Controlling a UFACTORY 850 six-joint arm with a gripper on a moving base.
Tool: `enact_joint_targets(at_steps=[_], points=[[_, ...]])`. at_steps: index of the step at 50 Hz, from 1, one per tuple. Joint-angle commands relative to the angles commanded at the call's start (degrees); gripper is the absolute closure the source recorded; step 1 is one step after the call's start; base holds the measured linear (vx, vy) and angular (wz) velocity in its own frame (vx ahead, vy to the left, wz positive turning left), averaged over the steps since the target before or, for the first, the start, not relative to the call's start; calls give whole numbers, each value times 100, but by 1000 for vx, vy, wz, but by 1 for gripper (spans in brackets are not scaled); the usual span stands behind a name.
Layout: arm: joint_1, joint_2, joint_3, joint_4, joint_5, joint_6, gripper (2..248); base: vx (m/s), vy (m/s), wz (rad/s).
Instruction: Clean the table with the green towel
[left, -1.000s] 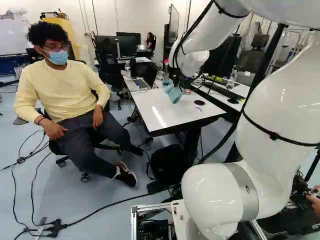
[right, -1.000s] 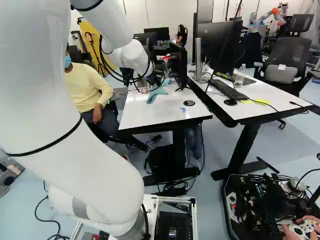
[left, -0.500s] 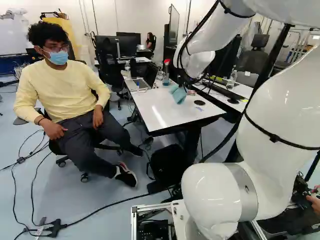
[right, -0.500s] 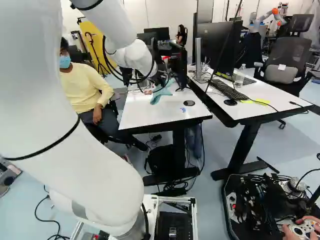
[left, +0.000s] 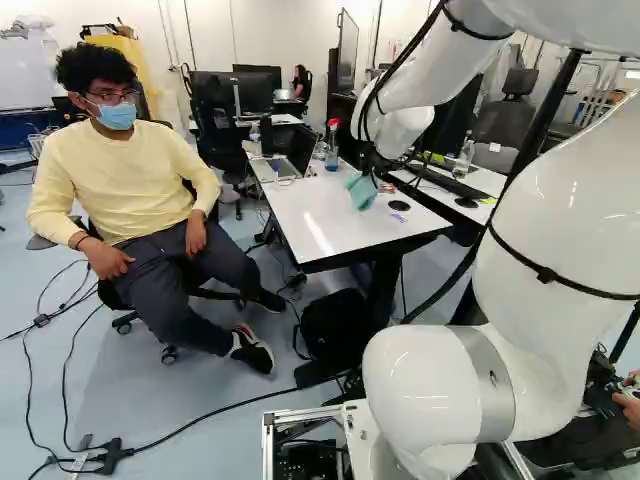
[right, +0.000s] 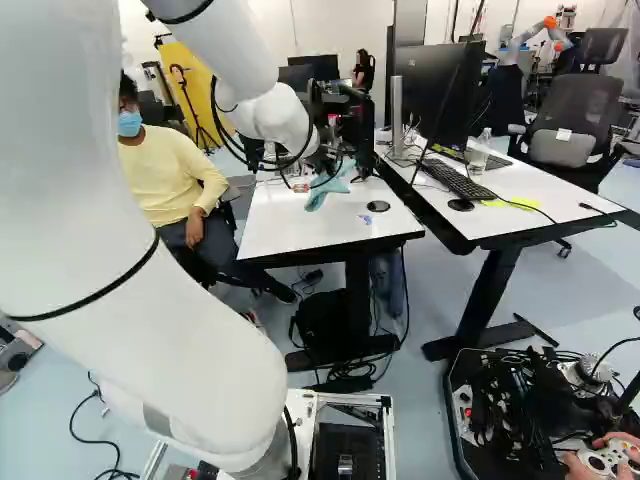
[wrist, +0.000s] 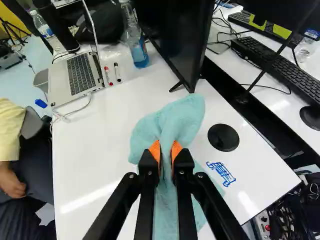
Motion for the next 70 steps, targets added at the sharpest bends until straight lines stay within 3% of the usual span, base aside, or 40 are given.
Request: enact_joint_targets(at_steps=[41,70], points=[[-45,-477,83,0,692,0,205,0,0,0],[-156,-745,181,0,825,0,205,0,0,0]])
